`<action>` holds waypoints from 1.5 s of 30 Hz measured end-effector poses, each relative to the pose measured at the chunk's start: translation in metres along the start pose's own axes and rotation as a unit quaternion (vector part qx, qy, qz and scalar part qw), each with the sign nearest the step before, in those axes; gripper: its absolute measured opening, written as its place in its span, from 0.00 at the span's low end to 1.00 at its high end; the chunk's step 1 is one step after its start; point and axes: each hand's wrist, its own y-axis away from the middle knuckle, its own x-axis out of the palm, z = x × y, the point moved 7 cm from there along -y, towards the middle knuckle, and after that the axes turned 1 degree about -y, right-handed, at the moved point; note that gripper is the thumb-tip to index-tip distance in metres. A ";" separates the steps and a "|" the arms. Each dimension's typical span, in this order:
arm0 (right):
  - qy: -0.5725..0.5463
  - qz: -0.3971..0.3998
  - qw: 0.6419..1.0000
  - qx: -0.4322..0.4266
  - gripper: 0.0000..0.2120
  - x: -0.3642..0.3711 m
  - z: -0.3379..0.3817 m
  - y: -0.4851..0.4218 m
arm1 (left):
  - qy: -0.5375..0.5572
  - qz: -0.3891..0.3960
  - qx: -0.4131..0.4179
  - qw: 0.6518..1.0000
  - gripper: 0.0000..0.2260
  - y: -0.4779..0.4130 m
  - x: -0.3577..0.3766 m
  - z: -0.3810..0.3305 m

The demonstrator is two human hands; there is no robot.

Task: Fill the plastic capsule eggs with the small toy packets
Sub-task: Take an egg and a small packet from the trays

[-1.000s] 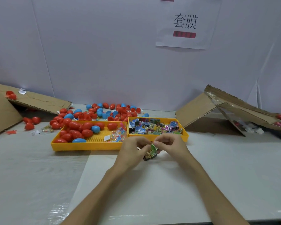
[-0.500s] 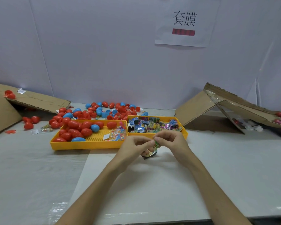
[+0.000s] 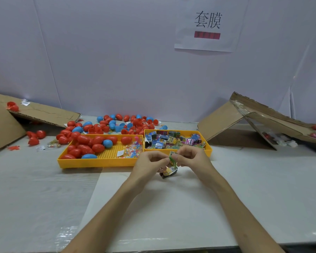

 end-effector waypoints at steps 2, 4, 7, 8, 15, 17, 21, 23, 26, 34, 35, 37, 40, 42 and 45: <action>-0.006 0.010 1.000 0.000 0.08 0.002 0.001 0.001 | 0.008 -0.003 -0.004 1.000 0.04 0.000 -0.001 0.001; -0.015 0.012 1.000 0.006 0.06 0.002 0.000 0.000 | 0.020 -0.003 -0.008 1.000 0.04 0.000 -0.001 0.002; -0.031 0.002 0.999 0.026 0.05 0.001 -0.002 0.000 | 0.049 -0.007 -0.022 0.999 0.03 0.000 -0.002 0.003; -0.035 0.000 0.999 0.030 0.05 0.000 -0.003 0.000 | 0.056 -0.009 -0.025 0.998 0.03 0.000 -0.003 0.003; -0.086 0.006 0.996 0.016 0.12 0.002 -0.001 -0.002 | -0.048 -0.076 0.031 0.995 0.06 -0.001 -0.010 -0.004; -0.099 0.003 0.995 0.015 0.13 0.003 -0.001 -0.002 | -0.068 -0.073 0.042 0.994 0.08 0.000 -0.008 -0.005; -0.123 0.007 0.992 0.004 0.11 0.007 0.001 -0.002 | -0.100 -0.076 0.040 0.991 0.08 0.000 -0.008 -0.002; -0.140 0.007 0.990 -0.001 0.11 0.009 0.004 -0.002 | -0.105 -0.066 0.032 0.992 0.06 0.000 -0.007 -0.002; -0.148 0.007 0.989 0.004 0.11 0.012 0.004 -0.001 | -0.107 -0.049 0.025 0.993 0.03 0.000 -0.004 -0.003; -0.187 -0.015 0.982 0.037 0.13 0.006 0.002 -0.001 | -0.019 -0.032 -0.013 0.999 0.04 -0.004 -0.030 -0.018; -0.195 -0.025 0.980 0.038 0.14 0.002 0.001 -0.002 | -0.055 -0.058 0.000 0.997 0.04 -0.006 -0.044 -0.023; -0.208 -0.037 0.977 0.041 0.14 -0.003 0.000 -0.003 | -0.196 -0.135 0.028 0.971 0.04 -0.008 -0.083 -0.032; -0.217 -0.033 0.975 0.041 0.19 -0.002 -0.001 -0.003 | -0.453 -0.218 -0.002 0.864 0.06 -0.008 -0.142 -0.036; -0.214 -0.030 0.976 0.040 0.22 -0.001 0.001 -0.002 | -0.567 -0.212 -0.057 0.794 0.07 -0.012 -0.168 -0.028; -0.209 -0.029 0.977 0.041 0.22 0.000 0.003 0.000 | -0.643 -0.165 -0.091 0.742 0.08 -0.019 -0.181 -0.017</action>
